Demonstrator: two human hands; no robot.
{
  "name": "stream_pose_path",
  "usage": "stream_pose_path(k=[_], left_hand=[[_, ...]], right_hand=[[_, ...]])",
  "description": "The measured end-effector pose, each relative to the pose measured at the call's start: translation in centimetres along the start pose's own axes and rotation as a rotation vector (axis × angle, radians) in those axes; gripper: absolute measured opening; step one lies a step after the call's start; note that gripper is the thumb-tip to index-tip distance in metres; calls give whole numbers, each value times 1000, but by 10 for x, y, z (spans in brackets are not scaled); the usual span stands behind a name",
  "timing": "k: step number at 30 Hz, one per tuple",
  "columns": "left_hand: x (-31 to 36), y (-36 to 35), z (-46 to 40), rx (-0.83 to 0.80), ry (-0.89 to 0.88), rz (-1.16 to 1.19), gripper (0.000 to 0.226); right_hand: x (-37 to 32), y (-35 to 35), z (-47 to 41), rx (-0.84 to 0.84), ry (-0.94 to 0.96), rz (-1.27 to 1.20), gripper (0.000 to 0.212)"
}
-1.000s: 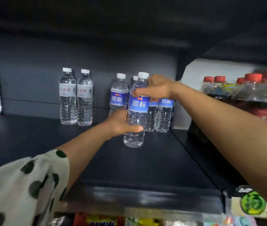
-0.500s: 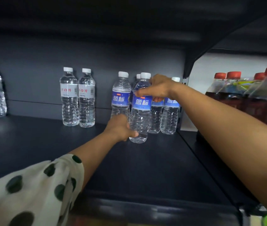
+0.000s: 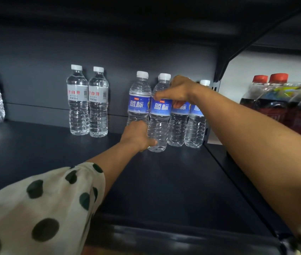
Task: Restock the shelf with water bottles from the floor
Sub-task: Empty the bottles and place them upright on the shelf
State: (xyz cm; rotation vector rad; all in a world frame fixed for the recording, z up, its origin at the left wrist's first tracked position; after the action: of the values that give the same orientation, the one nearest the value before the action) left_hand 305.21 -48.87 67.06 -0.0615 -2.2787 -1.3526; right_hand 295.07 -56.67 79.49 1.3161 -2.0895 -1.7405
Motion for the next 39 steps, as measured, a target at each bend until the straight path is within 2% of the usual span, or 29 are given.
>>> stream_pose_path(k=[5,11,14,17,21,26,31,36,39], left_hand=[[1,1,2,3,3,12,39],[0,14,9,-79,26,85,36],[-4,33,19,-58,-2,126,30],[-9,61,41,-4,-51,134,26],[-21,103,93,43,-157,152,25],[-55,140,180,-48,-268,162,32],[-114,146,267,-172,-310,97,25],[-187,120,341,-277,-304,37,18],[-241,72,385,-429,-245,-45,26]], right_hand=[[2,0,-1,-14,-4,-18,42],[-1,5,8,-33,-21,1,49],[-6,12,24,30,-58,32,55],[-21,15,60,120,-107,160,46],[-63,-3,131,210,-92,273,47],[-133,-61,234,218,-54,255,45],[-179,-139,312,115,-6,263,40],[-187,-243,373,-48,61,247,38],[-174,-323,402,-204,54,193,39]])
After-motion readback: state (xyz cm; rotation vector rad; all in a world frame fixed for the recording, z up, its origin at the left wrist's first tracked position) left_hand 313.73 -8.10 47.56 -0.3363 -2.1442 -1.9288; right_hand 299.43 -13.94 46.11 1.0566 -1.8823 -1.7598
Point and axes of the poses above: each hand's wrist, its own z-axis away from the middle knuckle, its own y-axis out of the back of the hand, x = y × z, the point moved 3 cm from there along -z, towards the middle knuckle, and after that the axes turned 1 degree about -x, right-handed, at the moved point
